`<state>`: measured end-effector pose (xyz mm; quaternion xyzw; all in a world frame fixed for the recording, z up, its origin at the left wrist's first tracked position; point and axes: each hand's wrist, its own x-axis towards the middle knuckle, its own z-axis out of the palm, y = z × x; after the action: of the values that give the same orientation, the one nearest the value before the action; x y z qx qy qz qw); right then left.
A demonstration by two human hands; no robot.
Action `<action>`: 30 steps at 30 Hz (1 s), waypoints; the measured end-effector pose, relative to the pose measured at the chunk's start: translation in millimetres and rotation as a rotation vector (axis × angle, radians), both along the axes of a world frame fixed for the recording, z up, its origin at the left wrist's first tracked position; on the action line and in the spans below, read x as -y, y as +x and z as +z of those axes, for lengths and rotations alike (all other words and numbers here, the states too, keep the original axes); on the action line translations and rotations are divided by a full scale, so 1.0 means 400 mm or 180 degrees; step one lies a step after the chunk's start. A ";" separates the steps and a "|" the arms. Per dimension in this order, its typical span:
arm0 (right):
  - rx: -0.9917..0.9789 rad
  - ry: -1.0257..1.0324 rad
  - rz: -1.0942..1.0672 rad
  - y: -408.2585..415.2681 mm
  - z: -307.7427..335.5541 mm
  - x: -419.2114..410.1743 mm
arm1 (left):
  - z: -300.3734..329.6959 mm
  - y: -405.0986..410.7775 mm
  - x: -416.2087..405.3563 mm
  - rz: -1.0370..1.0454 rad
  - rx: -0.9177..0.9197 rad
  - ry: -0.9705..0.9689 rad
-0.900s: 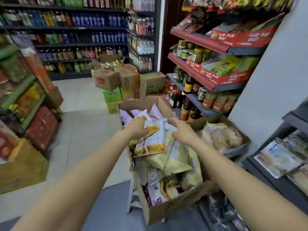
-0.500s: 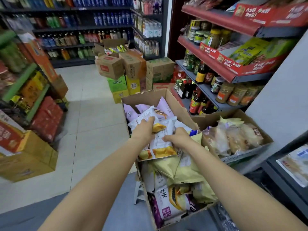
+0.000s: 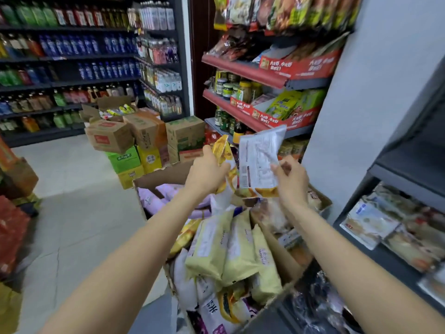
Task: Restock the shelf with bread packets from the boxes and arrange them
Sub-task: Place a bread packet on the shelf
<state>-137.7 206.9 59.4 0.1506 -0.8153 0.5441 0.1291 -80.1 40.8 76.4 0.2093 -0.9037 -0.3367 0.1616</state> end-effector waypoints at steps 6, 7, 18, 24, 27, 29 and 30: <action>-0.1211 0.0710 0.0440 0.106 0.156 -0.299 | 0.143 -0.092 -0.276 -0.1031 -0.0542 0.1033; -0.1228 0.0787 0.0489 0.122 0.166 -0.353 | 0.168 -0.088 -0.343 -0.1263 -0.0693 0.1399; 0.0138 0.0039 -0.1040 0.323 0.233 -1.166 | 0.276 0.046 -1.149 -0.3003 0.0134 0.2114; 0.0362 -0.0796 -0.1610 0.494 0.252 -1.596 | 0.307 0.140 -1.586 -0.3479 0.0574 0.2935; 0.0461 -0.1310 -0.2119 0.547 0.246 -1.739 | 0.286 0.187 -1.748 -0.3630 0.0983 0.3829; 0.0538 -0.1643 -0.2317 0.573 0.237 -1.810 | 0.256 0.221 -1.850 -0.3937 0.0981 0.3803; 0.0580 -0.1781 -0.2367 0.582 0.228 -1.842 | 0.242 0.243 -1.897 -0.4118 0.0897 0.3471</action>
<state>95.3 943.7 150.6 -0.2404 -0.6441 0.6706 0.2787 17.0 799.7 173.1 -0.2590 -0.5688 -0.7210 -0.2992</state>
